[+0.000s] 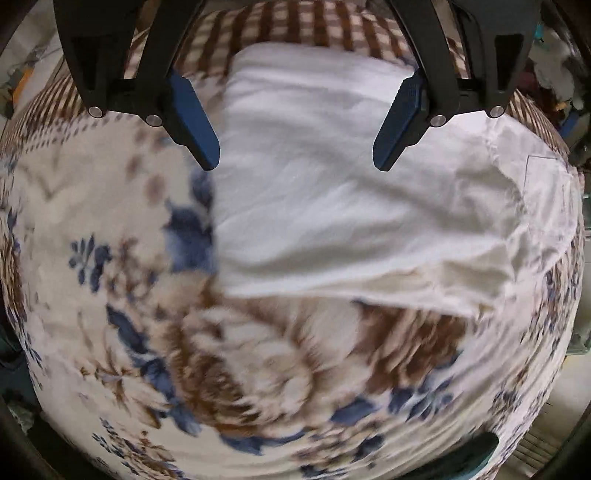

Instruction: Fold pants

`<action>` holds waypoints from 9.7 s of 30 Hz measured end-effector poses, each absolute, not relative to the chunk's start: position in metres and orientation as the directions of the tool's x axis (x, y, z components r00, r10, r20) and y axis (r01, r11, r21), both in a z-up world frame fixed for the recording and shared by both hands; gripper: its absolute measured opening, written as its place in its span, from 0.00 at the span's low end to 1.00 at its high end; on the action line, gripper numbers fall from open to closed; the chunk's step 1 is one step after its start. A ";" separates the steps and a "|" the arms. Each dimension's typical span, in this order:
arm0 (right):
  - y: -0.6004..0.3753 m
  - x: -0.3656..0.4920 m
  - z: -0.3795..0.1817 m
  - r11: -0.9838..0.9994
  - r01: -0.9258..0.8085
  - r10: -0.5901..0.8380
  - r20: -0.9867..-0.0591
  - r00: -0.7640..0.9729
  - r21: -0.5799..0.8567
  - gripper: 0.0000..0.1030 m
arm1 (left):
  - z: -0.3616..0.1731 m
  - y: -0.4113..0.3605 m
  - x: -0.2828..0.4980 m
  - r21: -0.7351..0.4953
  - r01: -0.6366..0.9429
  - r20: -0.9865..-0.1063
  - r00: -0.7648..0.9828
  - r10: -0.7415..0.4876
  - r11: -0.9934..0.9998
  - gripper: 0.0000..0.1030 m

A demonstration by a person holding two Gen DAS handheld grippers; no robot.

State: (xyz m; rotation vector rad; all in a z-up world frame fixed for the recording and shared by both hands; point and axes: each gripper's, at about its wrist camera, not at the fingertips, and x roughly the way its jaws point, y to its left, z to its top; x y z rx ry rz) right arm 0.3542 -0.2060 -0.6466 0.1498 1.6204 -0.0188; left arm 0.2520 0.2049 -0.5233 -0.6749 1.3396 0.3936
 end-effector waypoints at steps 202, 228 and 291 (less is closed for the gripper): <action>-0.203 0.491 -0.681 0.541 0.669 0.797 -0.565 -0.215 0.509 0.16 | -0.590 0.057 0.365 -0.258 -0.171 -0.962 -0.042 -0.269 0.951 0.90; -0.161 0.510 -0.555 0.913 0.040 0.405 -0.895 -0.189 0.405 0.72 | -0.556 0.079 0.339 -0.467 -0.182 -0.883 0.044 -0.467 0.865 0.90; -0.097 0.449 -0.580 0.898 -0.423 0.006 -0.967 -0.255 0.118 0.49 | -0.589 0.039 0.232 -0.513 -0.206 -0.836 -0.100 -0.540 0.833 0.58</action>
